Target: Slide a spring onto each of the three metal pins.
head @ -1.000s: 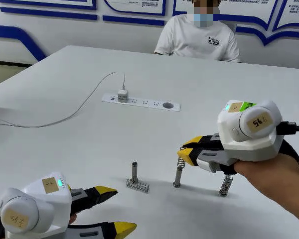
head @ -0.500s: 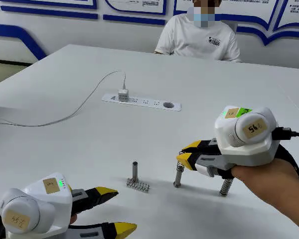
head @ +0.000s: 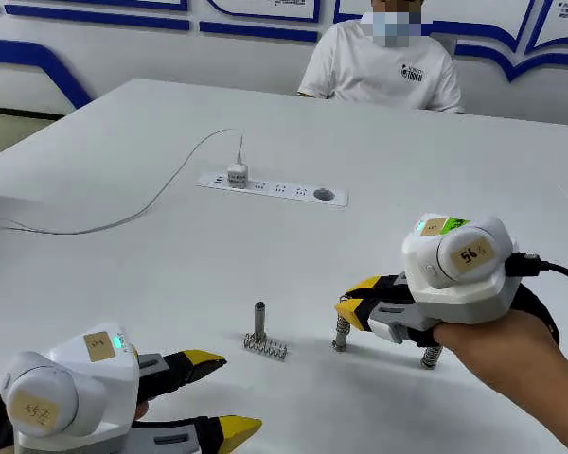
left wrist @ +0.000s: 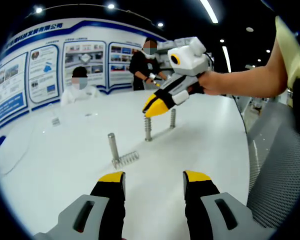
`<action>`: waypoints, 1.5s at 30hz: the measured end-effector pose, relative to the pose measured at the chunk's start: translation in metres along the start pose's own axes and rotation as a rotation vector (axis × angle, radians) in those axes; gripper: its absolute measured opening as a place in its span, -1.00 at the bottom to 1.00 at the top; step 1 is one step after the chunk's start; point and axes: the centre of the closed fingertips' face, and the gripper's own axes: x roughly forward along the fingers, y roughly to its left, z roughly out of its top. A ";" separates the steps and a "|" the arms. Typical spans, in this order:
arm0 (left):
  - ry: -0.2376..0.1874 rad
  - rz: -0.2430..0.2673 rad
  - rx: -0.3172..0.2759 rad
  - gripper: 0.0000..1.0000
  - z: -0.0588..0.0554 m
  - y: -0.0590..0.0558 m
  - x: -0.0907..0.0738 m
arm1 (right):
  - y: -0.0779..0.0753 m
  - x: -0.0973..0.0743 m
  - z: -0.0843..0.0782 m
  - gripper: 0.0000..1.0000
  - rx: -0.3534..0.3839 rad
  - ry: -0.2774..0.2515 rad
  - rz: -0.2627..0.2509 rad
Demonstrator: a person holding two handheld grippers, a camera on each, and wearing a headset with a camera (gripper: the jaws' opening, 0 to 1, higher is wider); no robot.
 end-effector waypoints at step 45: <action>-0.003 0.001 0.002 -0.06 0.003 -0.001 0.000 | 0.018 0.003 0.014 -0.66 -0.035 -0.022 0.022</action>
